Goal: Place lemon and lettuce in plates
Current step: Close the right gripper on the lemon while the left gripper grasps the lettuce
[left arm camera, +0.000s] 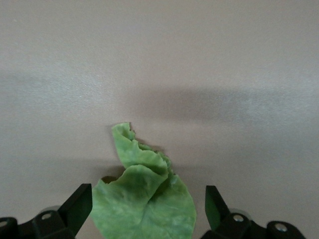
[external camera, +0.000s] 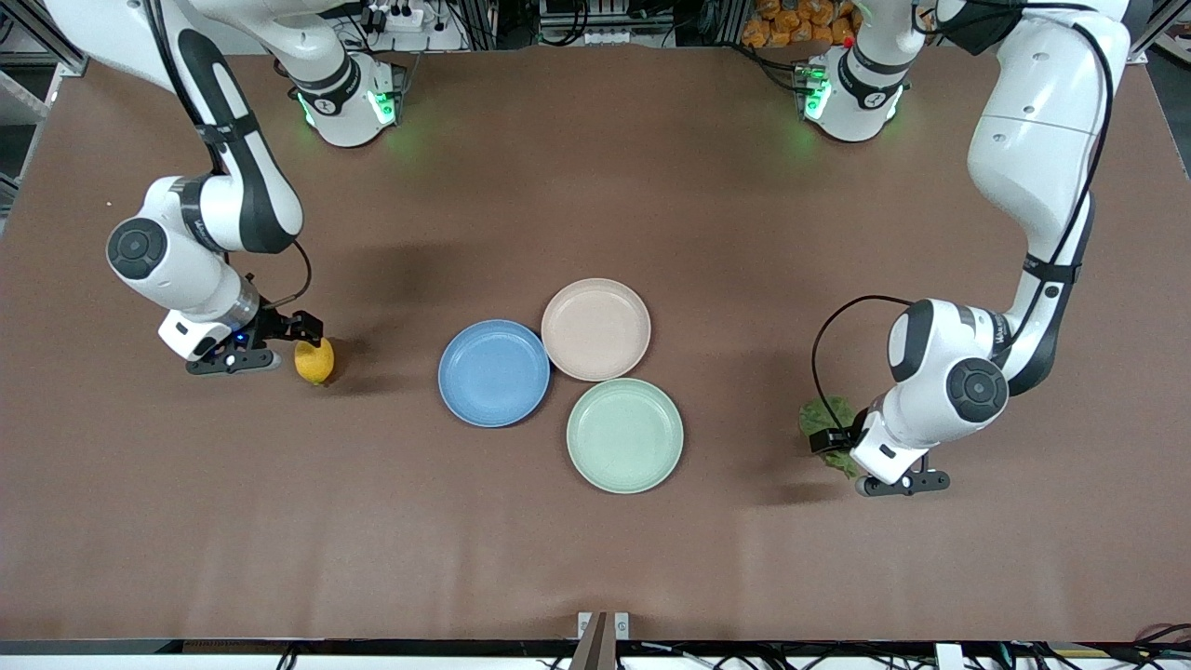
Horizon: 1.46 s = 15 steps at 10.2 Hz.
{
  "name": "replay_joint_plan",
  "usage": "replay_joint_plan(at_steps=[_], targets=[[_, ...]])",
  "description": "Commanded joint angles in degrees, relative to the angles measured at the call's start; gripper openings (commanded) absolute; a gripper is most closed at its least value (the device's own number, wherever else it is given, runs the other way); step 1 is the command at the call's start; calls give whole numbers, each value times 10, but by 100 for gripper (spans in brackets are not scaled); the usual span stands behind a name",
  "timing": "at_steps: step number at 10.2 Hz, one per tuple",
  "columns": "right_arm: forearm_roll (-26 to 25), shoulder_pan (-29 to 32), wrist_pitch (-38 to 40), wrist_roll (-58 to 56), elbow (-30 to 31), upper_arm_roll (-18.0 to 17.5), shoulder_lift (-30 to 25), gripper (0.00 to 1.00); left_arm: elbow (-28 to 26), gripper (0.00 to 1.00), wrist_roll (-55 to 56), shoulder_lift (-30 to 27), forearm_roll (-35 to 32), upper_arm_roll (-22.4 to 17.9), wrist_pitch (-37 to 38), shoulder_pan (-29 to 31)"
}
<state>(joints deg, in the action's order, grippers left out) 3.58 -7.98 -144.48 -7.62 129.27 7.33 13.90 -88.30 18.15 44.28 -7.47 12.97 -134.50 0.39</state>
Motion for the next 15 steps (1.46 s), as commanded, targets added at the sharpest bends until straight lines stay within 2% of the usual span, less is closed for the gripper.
replay_joint_plan(at_steps=[1, 9, 10, 11, 12, 13, 14, 15], targets=[[23, 9, -32, -14, 3, -6, 19, 100, 2, 100, 12, 19, -20, -2, -29, -8], [24, 6, -142, 8, 12, -19, 104, 100, -6, 100, 12, 31, -51, -7, -30, -7], [24, 6, -145, 10, 12, -24, 106, 89, -6, 100, 12, 32, -51, -7, -30, -7], [24, 5, -142, 9, 12, -25, 105, 61, -6, 66, 13, 33, -51, -6, -30, -7], [23, 4, -139, 8, 12, -26, 105, 38, -6, 13, 13, 33, -51, -6, -30, -7], [20, 5, -137, 1, 11, -28, 105, 17, -7, 0, 12, 33, -51, -7, -30, -7], [19, 5, -136, -3, 11, -28, 105, 3, -6, 0, 12, 32, -51, -6, -30, -7], [19, 5, -124, -6, 7, -28, 103, 0, -6, 0, 12, 30, -51, -6, -30, -7]])
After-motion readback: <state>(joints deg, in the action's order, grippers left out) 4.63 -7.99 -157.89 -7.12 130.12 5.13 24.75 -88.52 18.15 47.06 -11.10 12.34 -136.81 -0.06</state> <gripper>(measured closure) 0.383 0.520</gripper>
